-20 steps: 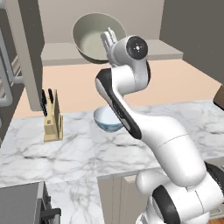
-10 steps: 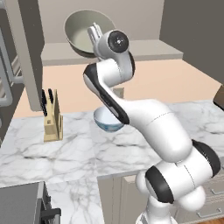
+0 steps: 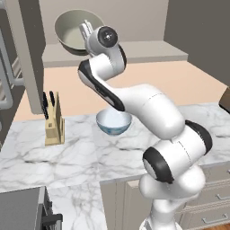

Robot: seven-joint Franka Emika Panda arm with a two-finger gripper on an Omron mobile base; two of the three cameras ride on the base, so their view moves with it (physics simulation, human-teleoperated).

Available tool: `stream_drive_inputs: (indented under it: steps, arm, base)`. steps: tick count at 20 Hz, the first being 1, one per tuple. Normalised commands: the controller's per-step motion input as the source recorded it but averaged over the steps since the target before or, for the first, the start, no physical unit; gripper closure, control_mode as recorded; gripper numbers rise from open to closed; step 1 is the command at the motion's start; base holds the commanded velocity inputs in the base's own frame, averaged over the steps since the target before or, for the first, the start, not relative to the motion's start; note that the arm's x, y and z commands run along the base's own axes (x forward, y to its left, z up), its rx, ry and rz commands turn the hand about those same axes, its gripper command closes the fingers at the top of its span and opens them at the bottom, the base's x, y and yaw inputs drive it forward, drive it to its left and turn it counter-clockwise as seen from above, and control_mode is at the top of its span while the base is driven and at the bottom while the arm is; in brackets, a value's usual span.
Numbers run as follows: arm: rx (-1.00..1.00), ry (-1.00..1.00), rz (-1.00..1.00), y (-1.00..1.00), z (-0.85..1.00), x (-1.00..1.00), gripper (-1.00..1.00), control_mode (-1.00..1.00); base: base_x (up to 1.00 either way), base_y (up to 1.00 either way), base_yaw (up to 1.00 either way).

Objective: Open the cabinet. Pick the bowls from the counter and place them in the cabinet. Then close the cabinet.

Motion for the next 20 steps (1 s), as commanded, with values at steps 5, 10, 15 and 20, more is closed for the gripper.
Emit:
stream_drive_inputs:
  steps: [5, 10, 15, 20]
  arm:
    - [0.00, 0.00, 0.01, 0.21, 0.00, 0.46, 1.00, -1.00]
    - [0.00, 0.00, 0.00, 0.02, -0.12, 0.42, 1.00, -1.00]
    - [0.00, 0.00, 0.00, 0.08, -0.24, 0.44, 1.00, -1.00]
    - [0.00, 0.00, 0.00, 0.26, -0.29, 0.14, -1.00, -1.00]
  base:
    - [0.00, 0.00, 0.00]
    - [0.00, 0.00, 0.00]
    - [0.00, 0.00, 0.00]
    - [0.00, 0.00, 0.00]
